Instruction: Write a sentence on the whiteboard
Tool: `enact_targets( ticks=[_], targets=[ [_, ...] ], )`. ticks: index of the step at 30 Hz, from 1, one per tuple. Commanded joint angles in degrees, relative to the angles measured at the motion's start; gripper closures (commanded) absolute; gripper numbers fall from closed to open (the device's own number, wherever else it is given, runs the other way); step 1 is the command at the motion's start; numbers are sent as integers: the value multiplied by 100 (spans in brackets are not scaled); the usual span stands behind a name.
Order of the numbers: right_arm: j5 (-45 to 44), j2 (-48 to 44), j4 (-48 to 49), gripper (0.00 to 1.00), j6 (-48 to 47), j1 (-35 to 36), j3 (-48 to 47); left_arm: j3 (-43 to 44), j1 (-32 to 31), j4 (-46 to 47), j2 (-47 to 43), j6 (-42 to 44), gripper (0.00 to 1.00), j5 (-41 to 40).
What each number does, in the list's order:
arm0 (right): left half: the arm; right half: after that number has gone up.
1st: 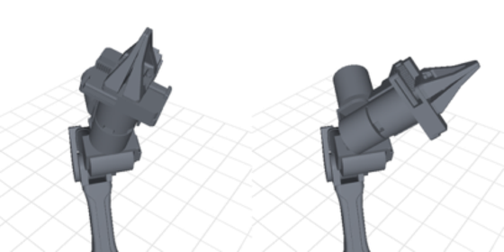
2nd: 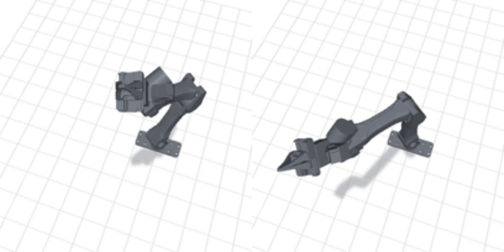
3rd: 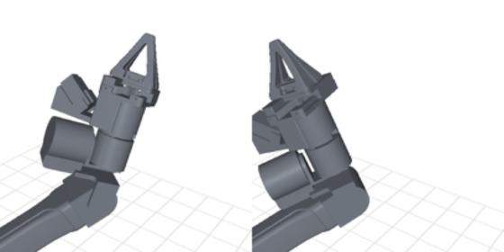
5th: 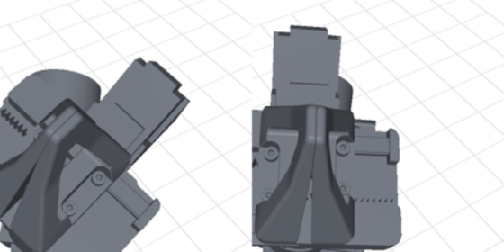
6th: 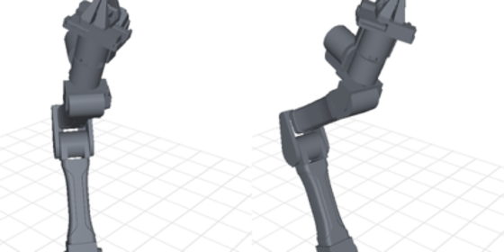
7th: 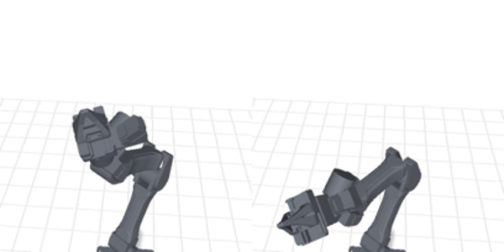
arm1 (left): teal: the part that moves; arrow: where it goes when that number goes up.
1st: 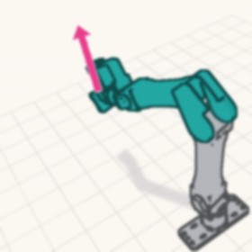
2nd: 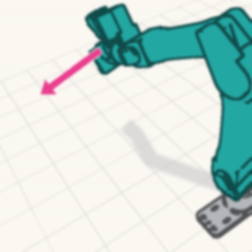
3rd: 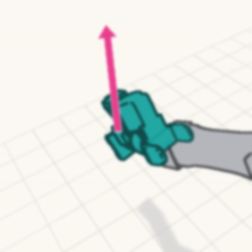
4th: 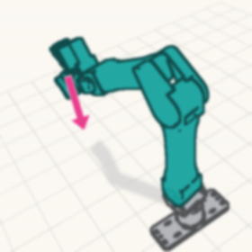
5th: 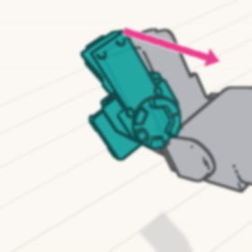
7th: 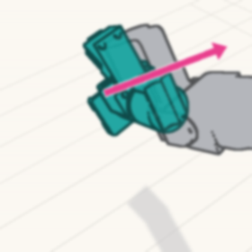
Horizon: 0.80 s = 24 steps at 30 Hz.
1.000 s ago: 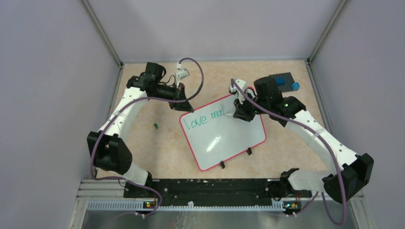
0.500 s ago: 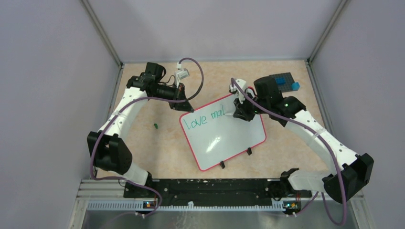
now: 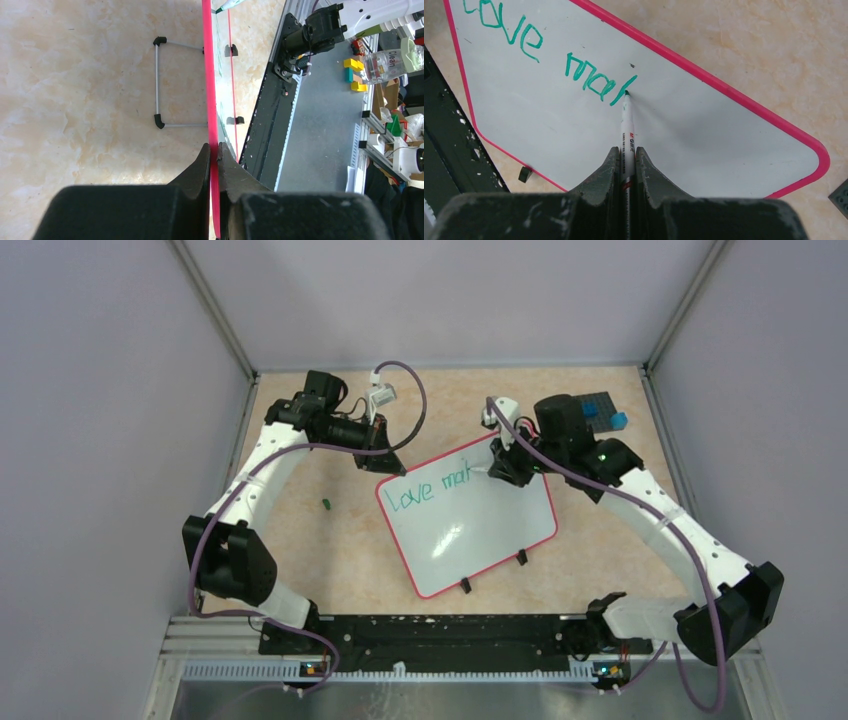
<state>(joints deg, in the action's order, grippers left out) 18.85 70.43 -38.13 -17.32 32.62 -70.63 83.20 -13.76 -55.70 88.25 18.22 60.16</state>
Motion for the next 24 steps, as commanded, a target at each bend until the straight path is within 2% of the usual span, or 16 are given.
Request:
enact_targets(
  ticks=[1, 24],
  targets=[
    [-208, -8, 141, 100, -29, -153, -233, -47, -118, -143, -56, 116, 100, 30],
    [244, -135, -134, 100, -26, -195, -48, -32, -118, -142, -43, 107, 100, 39]
  ],
)
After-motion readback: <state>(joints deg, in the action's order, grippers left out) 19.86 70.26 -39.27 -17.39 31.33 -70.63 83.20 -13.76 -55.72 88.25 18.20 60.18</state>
